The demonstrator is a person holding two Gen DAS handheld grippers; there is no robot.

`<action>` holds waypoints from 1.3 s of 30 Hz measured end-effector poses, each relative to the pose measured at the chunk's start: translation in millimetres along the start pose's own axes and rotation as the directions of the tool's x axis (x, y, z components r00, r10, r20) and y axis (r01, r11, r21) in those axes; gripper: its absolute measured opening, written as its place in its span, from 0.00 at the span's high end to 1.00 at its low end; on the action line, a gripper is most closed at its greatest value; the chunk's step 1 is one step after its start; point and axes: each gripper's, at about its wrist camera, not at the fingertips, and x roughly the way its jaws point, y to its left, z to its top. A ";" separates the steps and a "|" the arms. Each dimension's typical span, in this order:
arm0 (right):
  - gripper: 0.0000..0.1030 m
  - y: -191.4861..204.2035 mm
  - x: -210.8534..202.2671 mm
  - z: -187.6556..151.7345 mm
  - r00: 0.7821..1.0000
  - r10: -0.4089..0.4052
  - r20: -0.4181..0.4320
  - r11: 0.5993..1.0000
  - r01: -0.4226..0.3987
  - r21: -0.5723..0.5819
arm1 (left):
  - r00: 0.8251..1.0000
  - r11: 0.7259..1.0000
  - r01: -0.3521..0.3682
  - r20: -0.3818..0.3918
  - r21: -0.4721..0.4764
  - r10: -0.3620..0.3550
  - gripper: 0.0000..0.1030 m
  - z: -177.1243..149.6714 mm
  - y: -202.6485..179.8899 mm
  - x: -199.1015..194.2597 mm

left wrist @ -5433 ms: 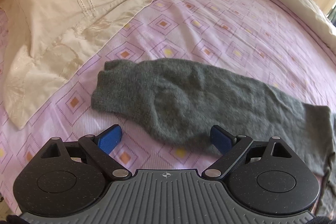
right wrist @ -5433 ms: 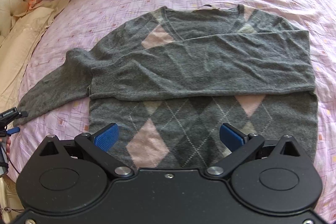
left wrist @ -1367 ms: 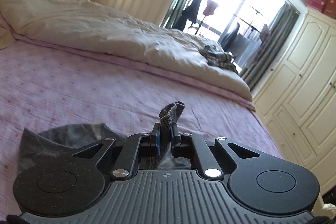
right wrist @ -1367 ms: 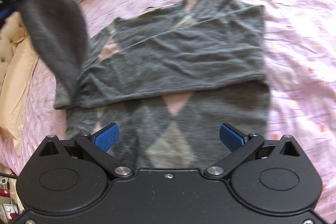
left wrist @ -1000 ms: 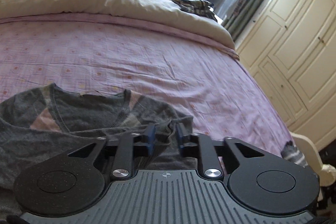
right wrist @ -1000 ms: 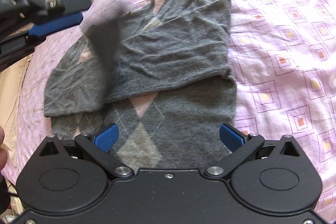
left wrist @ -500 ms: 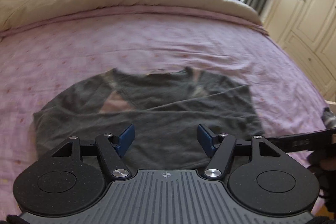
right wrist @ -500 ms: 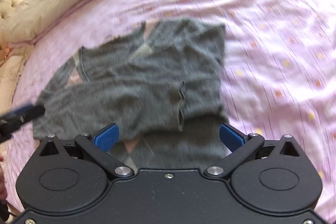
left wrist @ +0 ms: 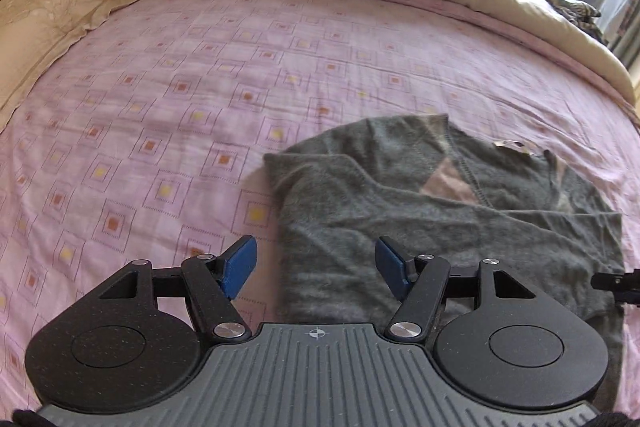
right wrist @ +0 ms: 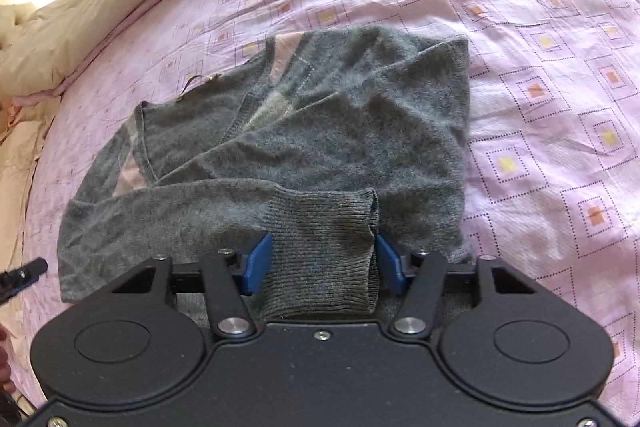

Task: Fold small clothes

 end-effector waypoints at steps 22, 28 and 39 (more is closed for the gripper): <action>0.82 2.3 -17.2 44.6 0.999 -0.042 -0.032 0.991 0.038 -0.125 | 0.996 0.988 -0.077 -0.030 0.136 0.081 0.38 18.8 -15.8 50.6; 0.78 -14.3 0.5 42.4 0.987 -0.140 -0.074 0.985 0.132 -0.107 | 0.985 0.979 -0.150 -0.069 0.136 0.161 0.29 10.5 7.6 73.8; 0.52 -16.6 -2.8 35.7 0.991 -0.132 -0.030 0.989 0.129 -0.074 | 0.985 0.989 -0.144 -0.094 0.027 0.146 0.18 10.1 19.8 66.8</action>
